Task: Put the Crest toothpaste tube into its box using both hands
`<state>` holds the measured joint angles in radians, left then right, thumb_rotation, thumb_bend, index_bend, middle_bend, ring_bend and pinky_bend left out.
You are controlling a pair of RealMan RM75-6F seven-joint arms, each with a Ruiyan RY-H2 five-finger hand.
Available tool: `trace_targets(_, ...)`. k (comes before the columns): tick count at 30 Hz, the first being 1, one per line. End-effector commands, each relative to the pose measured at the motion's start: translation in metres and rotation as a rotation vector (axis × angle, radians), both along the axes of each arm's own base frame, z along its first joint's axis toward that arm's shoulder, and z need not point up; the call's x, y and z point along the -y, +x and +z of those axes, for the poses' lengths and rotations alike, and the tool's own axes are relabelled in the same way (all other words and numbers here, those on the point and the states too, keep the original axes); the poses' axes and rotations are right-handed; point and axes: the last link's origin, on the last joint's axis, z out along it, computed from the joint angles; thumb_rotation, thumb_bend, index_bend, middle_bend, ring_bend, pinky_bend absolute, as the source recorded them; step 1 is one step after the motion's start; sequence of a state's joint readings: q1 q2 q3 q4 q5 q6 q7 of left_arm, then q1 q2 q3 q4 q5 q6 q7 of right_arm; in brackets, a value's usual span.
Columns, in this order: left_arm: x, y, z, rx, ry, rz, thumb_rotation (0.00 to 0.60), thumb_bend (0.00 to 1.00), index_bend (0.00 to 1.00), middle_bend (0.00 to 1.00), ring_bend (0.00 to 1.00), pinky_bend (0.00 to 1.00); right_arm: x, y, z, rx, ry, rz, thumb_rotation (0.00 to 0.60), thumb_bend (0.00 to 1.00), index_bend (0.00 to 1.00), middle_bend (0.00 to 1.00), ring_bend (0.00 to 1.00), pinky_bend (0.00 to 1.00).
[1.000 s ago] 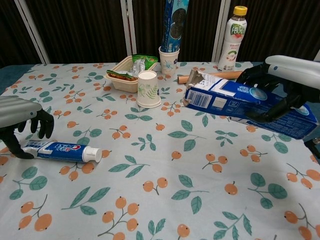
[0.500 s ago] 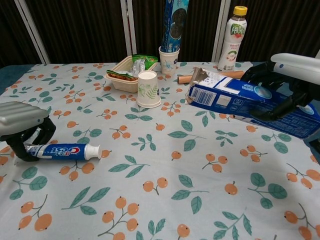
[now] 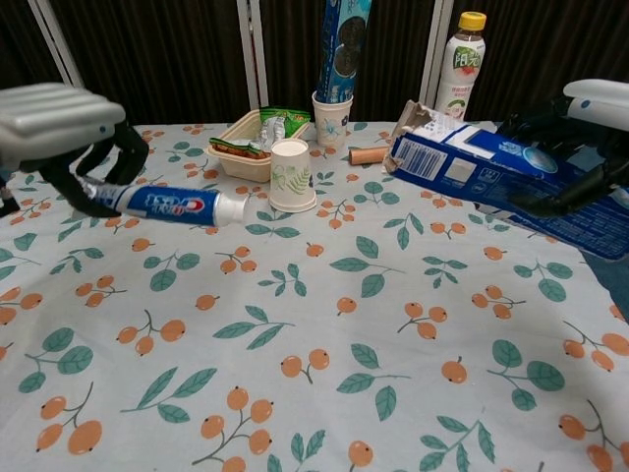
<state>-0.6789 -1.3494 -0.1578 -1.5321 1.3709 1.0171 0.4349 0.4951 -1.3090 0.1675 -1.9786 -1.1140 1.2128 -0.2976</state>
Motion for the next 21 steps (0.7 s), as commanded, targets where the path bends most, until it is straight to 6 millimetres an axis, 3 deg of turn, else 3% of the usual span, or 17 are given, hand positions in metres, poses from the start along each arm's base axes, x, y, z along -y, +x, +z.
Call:
trace_targets(1, -0.015, 0.037, 0.025, 0.028, 0.017, -0.139, 0.600, 0.47, 0.74, 0.75, 0.69, 0.69, 0.000, 0.000, 0.001, 0.002, 0.002, 0.000, 0.600, 0.37, 0.38, 0.46, 0.42, 0.35)
trace_targets(12, -0.042, 0.111, 0.057, -0.066, 0.008, -0.373, 0.600, 0.47, 0.74, 0.75, 0.69, 0.69, -0.004, 0.006, -0.002, 0.019, 0.015, 0.009, 0.600, 0.37, 0.38, 0.46, 0.42, 0.35)
trace_targets(21, -0.041, 0.141, 0.044, -0.112, -0.025, -0.433, 0.600, 0.47, 0.74, 0.76, 0.69, 0.69, -0.007, 0.008, -0.002, 0.033, 0.019, 0.007, 0.600, 0.37, 0.38, 0.46, 0.42, 0.35)
